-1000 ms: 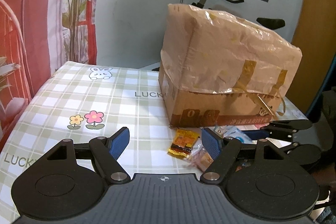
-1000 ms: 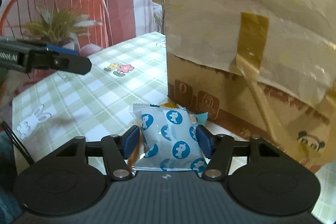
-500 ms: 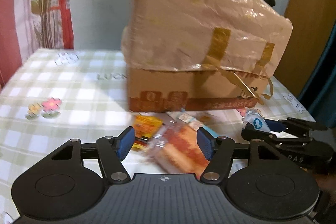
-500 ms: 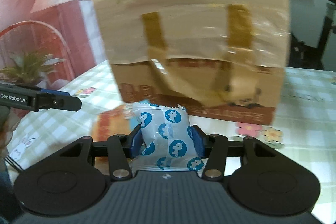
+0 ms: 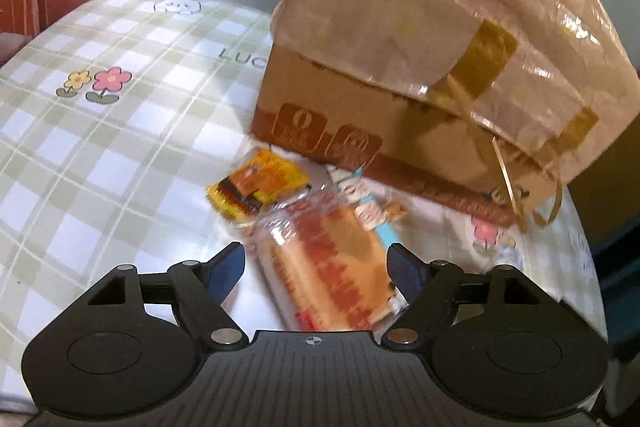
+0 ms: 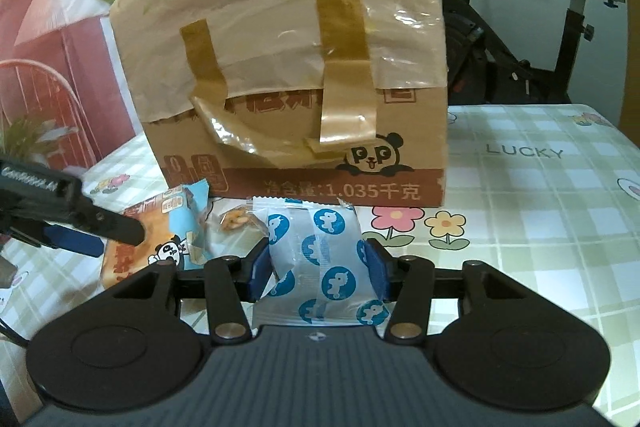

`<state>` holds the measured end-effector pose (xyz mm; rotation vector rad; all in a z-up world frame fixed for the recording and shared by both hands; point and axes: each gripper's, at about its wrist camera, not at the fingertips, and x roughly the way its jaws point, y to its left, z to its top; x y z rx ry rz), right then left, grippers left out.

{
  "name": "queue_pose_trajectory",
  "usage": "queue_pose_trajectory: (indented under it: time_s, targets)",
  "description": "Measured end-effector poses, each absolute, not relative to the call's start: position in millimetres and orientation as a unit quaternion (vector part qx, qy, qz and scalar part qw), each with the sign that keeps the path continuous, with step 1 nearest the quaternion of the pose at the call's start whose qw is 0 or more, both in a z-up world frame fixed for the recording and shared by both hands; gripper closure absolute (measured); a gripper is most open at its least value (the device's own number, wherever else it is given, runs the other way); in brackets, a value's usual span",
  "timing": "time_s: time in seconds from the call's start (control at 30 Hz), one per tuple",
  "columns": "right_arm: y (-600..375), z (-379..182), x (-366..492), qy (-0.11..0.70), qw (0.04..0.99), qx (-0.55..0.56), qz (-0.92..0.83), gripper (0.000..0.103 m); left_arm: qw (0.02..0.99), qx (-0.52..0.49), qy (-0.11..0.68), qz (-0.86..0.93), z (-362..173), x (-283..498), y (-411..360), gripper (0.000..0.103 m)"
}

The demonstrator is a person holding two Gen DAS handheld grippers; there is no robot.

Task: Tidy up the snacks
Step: 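Grasp the wrapped bread loaf with the left gripper while the right holds the white packet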

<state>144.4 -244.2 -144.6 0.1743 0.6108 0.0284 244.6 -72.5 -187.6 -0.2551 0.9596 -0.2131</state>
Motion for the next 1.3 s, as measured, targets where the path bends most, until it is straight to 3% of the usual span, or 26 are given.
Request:
queue_pose_trajectory:
  time_s: [0.67,0.9,1.3]
  targets:
    - [-255.4,-147.9,140.0,0.295,0.947,0.123,0.027,0.052,0.897,-0.042,0.436,-0.053,-203.0,262.8,-127.3,0.014]
    - [-255.9,-150.5,144.0,0.305,0.943,0.13,0.019,0.052,0.909,-0.028,0.404,-0.1,-201.8,239.9,-107.9,0.022]
    - [-248.6,-151.8,148.5,0.317,0.942,0.104,0.018,0.052,0.928,-0.023,0.351,-0.126,-184.8,214.7,-83.9,0.023]
